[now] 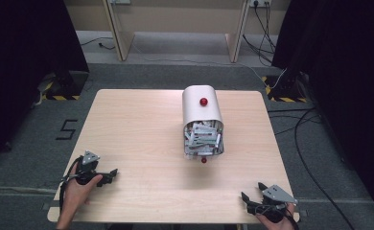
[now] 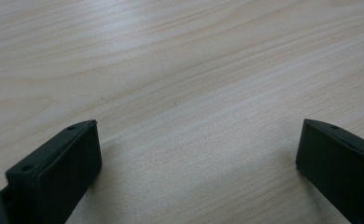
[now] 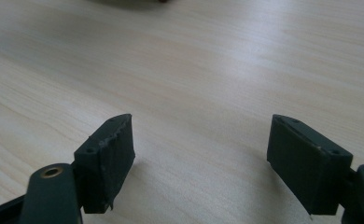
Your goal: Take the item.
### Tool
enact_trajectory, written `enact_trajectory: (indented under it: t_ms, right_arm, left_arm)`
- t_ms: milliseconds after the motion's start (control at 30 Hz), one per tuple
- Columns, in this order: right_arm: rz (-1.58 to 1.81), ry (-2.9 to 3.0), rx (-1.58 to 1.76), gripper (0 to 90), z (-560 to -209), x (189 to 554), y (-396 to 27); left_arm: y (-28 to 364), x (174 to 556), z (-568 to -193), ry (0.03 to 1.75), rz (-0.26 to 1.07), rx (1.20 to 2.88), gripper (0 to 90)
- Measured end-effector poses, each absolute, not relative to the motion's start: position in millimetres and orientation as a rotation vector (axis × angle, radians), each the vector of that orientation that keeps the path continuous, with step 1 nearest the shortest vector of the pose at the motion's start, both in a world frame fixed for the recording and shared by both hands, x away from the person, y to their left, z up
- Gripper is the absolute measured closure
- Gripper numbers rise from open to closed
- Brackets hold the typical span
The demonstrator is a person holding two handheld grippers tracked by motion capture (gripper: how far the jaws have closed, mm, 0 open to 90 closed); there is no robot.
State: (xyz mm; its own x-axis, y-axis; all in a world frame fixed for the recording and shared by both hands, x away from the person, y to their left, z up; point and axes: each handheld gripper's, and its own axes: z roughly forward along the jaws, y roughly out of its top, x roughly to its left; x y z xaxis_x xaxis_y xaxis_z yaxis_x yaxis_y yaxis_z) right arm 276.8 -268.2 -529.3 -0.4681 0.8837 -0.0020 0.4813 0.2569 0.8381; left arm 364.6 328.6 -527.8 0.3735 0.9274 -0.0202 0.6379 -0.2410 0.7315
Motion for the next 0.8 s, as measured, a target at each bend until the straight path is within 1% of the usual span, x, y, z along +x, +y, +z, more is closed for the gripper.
enact_trajectory:
  t_ms: [267, 533, 800]
  right_arm:
    - [1.162, 2.042, 1.214, 27.7, -515.7, 274.5, -264.8]
    - [1.218, 2.067, 1.147, 35.5, -500.9, 274.2, -258.1]
    - [1.239, 2.083, 1.079, 37.7, -488.7, 273.1, -248.7]
  left_arm:
    - [328.6, 364.6, -527.8, 1.347, 0.562, 1.976, 0.0]
    - [328.6, 364.7, -527.8, 1.347, 0.562, 1.976, 0.0]
    - [328.6, 364.6, -527.8, 1.347, 0.562, 1.976, 0.0]
